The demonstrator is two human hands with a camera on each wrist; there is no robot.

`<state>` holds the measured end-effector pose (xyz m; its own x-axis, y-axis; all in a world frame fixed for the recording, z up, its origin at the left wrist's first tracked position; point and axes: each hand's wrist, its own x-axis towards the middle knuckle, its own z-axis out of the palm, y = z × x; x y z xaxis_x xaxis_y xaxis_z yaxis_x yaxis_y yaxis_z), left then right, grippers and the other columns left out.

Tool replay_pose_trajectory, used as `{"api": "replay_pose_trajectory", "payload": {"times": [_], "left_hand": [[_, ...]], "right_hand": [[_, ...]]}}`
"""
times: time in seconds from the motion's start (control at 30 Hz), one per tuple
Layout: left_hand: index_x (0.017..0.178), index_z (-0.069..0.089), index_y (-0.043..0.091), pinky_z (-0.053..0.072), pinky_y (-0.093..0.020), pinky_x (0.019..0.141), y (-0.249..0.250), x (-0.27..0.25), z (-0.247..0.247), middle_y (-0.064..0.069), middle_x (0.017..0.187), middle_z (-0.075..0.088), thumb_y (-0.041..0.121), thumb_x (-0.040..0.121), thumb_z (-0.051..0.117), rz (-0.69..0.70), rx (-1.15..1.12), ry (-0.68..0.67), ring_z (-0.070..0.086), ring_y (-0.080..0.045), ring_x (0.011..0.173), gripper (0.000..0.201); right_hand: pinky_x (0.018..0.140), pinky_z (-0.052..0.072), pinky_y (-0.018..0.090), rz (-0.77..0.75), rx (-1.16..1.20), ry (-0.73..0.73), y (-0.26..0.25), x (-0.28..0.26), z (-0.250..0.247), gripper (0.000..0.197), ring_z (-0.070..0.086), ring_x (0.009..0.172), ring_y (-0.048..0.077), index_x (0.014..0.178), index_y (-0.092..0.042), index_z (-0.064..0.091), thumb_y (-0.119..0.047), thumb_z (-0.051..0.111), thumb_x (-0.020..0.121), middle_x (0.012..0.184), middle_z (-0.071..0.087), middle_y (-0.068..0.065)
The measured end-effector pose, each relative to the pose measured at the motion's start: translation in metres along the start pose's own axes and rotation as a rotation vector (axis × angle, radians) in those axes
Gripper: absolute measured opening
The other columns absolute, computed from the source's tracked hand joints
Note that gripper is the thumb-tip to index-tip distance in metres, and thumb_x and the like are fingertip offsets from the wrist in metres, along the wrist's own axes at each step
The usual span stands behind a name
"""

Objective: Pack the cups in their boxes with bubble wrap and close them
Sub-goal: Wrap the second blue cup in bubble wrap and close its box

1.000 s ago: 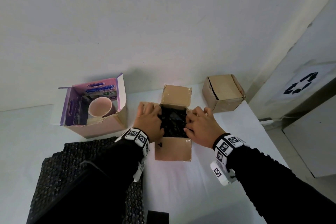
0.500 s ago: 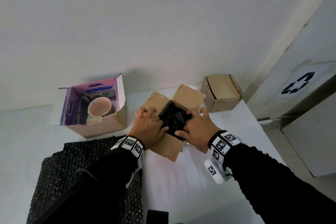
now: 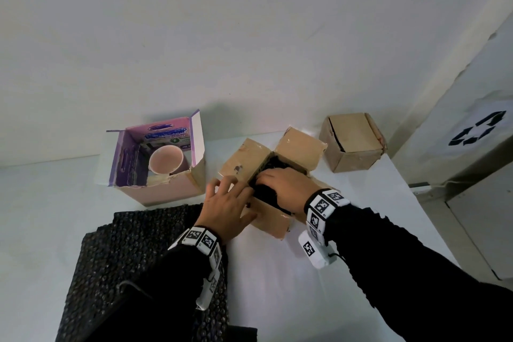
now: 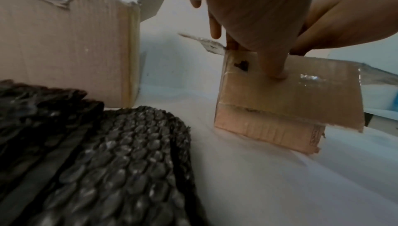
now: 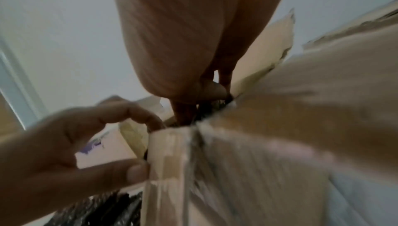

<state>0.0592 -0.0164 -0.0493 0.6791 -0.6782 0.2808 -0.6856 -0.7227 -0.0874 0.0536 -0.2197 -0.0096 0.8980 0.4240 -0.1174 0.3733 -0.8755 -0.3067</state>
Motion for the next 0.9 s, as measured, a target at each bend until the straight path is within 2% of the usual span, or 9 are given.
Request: {"api": "replay_pose_trajectory", "payload": {"times": [0.13,0.27,0.33,0.43,0.57,0.67,0.73,0.8,0.9], "left_hand": [[0.105,0.062,0.029,0.033,-0.044,0.087,-0.004,-0.006,0.004,0.005,0.114,0.056,0.056,0.076,0.053,-0.063,-0.047,0.048,0.044,-0.024,0.11,0.04],[0.097,0.067,0.026,0.037,-0.042,0.082,-0.007,0.003,0.011,0.004,0.105,0.061,0.047,0.068,0.075,-0.016,-0.087,0.09,0.046,-0.024,0.104,0.037],[0.094,0.069,0.025,0.036,-0.04,0.081,-0.006,0.005,0.014,0.004,0.102,0.063,0.046,0.066,0.078,0.009,-0.086,0.091,0.046,-0.025,0.102,0.036],[0.094,0.07,0.024,0.035,-0.038,0.081,-0.007,0.005,0.017,0.005,0.104,0.064,0.045,0.072,0.071,0.028,-0.105,0.102,0.046,-0.025,0.102,0.03],[0.099,0.068,0.024,0.032,-0.041,0.087,-0.006,0.003,0.012,0.01,0.11,0.065,0.047,0.08,0.054,0.045,-0.039,0.071,0.046,-0.024,0.109,0.033],[0.101,0.065,0.023,0.03,-0.044,0.09,-0.003,0.006,0.01,0.011,0.102,0.066,0.046,0.079,0.054,0.06,0.01,0.041,0.046,-0.024,0.108,0.034],[0.103,0.065,0.023,0.029,-0.045,0.091,-0.003,0.01,0.009,0.01,0.097,0.066,0.048,0.076,0.058,0.068,0.035,0.018,0.045,-0.024,0.106,0.038],[0.098,0.066,0.023,0.028,-0.045,0.091,-0.003,0.014,0.011,0.01,0.092,0.065,0.051,0.075,0.055,0.082,0.047,0.001,0.046,-0.023,0.104,0.038],[0.088,0.068,0.025,0.028,-0.046,0.092,-0.002,0.021,0.013,0.01,0.086,0.062,0.055,0.075,0.047,0.096,0.052,-0.033,0.049,-0.024,0.103,0.039]], "right_hand": [[0.091,0.043,0.041,-0.028,-0.079,-0.05,0.007,0.012,0.006,0.046,0.049,0.119,0.021,0.133,-0.025,0.054,-0.013,0.05,0.089,0.137,0.05,-0.004],[0.097,0.035,0.042,-0.015,-0.196,-0.109,0.009,0.016,0.006,0.047,0.039,0.125,0.018,0.136,-0.035,0.048,-0.02,0.047,0.092,0.141,0.045,-0.008],[0.098,0.032,0.044,0.0,-0.242,-0.131,0.008,0.015,0.005,0.047,0.035,0.126,0.019,0.137,-0.036,0.047,-0.021,0.046,0.092,0.14,0.043,-0.007],[0.097,0.03,0.045,0.038,-0.254,-0.109,0.004,0.016,0.009,0.044,0.033,0.125,0.022,0.134,-0.036,0.048,-0.022,0.044,0.092,0.137,0.044,-0.006],[0.096,0.033,0.041,0.045,-0.204,-0.079,0.007,0.021,0.015,0.044,0.037,0.122,0.021,0.132,-0.033,0.053,-0.021,0.046,0.09,0.131,0.05,-0.006],[0.091,0.039,0.039,0.032,-0.15,-0.021,0.011,0.019,0.016,0.041,0.042,0.116,0.022,0.124,-0.028,0.059,-0.021,0.052,0.084,0.126,0.054,-0.005],[0.089,0.041,0.039,0.047,-0.149,0.079,0.013,0.016,0.02,0.039,0.044,0.112,0.024,0.116,-0.022,0.061,-0.024,0.056,0.077,0.122,0.055,-0.002],[0.089,0.044,0.04,0.118,-0.125,0.153,0.017,0.015,0.022,0.046,0.046,0.112,0.025,0.114,-0.017,0.057,-0.027,0.059,0.068,0.123,0.053,0.002],[0.085,0.047,0.039,0.227,-0.07,0.068,0.024,0.018,0.017,0.059,0.052,0.109,0.027,0.124,-0.014,0.045,-0.027,0.063,0.068,0.122,0.054,0.006]]}}
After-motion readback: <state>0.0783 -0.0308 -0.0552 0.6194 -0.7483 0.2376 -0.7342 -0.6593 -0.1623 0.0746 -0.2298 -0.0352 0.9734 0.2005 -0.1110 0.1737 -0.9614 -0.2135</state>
